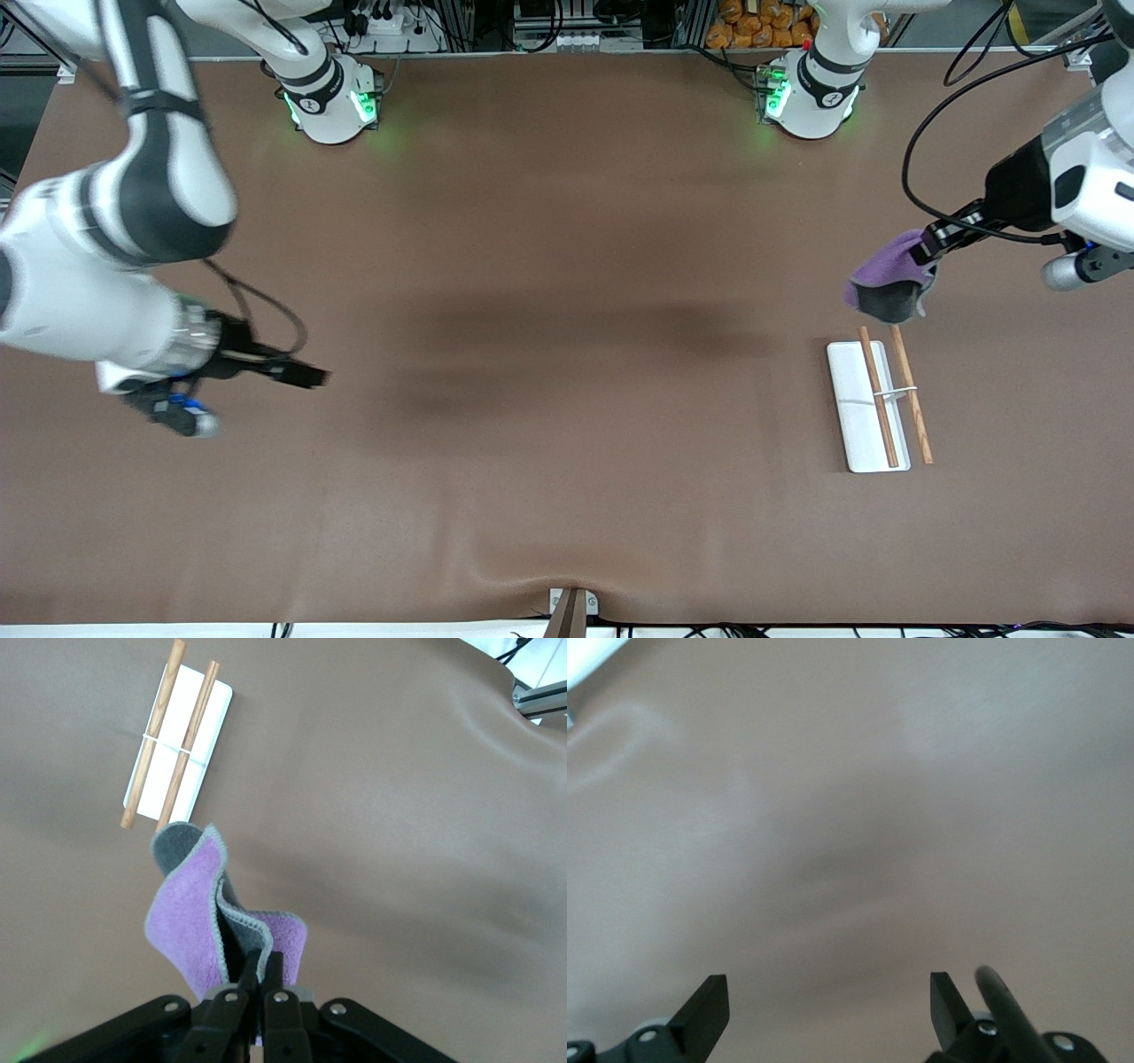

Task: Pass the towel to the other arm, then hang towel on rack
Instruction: 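Hold the towel above the rack with the left gripper while the right retracts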

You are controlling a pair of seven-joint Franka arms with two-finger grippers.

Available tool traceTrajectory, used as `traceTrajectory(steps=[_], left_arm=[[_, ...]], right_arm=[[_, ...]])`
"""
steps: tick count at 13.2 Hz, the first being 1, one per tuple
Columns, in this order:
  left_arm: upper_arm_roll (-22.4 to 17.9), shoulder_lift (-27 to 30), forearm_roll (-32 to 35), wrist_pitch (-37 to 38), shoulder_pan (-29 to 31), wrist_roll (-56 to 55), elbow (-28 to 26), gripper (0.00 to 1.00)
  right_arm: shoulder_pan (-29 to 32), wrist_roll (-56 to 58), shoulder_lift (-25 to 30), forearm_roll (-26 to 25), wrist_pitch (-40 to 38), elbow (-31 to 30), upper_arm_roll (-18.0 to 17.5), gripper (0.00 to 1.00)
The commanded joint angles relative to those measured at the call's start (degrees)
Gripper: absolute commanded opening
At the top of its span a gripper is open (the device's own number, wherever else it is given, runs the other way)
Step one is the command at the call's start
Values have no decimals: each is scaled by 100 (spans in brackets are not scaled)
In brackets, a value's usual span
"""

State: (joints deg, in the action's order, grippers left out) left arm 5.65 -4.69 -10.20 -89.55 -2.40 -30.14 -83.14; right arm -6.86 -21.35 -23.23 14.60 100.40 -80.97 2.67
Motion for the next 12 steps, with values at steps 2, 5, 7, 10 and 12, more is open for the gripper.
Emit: traceTrajectory(steps=[2, 5, 7, 10, 12], left_arm=[[77, 188, 596, 279, 64, 411, 17, 0], [51, 302, 678, 280, 169, 737, 17, 0], [51, 311, 686, 323, 231, 790, 17, 0], [16, 311, 686, 368, 319, 1070, 17, 0], [16, 302, 686, 385, 337, 1185, -26, 0]], right_arm=[[510, 1290, 1090, -789, -222, -1068, -109, 100], [458, 1440, 1566, -1492, -512, -1184, -127, 100], [318, 1712, 1785, -1802, -599, -1184, -153, 100], [325, 1757, 1997, -1802, -880, -1140, -144, 100], [387, 1801, 2155, -1750, -1091, -1131, -135, 100]])
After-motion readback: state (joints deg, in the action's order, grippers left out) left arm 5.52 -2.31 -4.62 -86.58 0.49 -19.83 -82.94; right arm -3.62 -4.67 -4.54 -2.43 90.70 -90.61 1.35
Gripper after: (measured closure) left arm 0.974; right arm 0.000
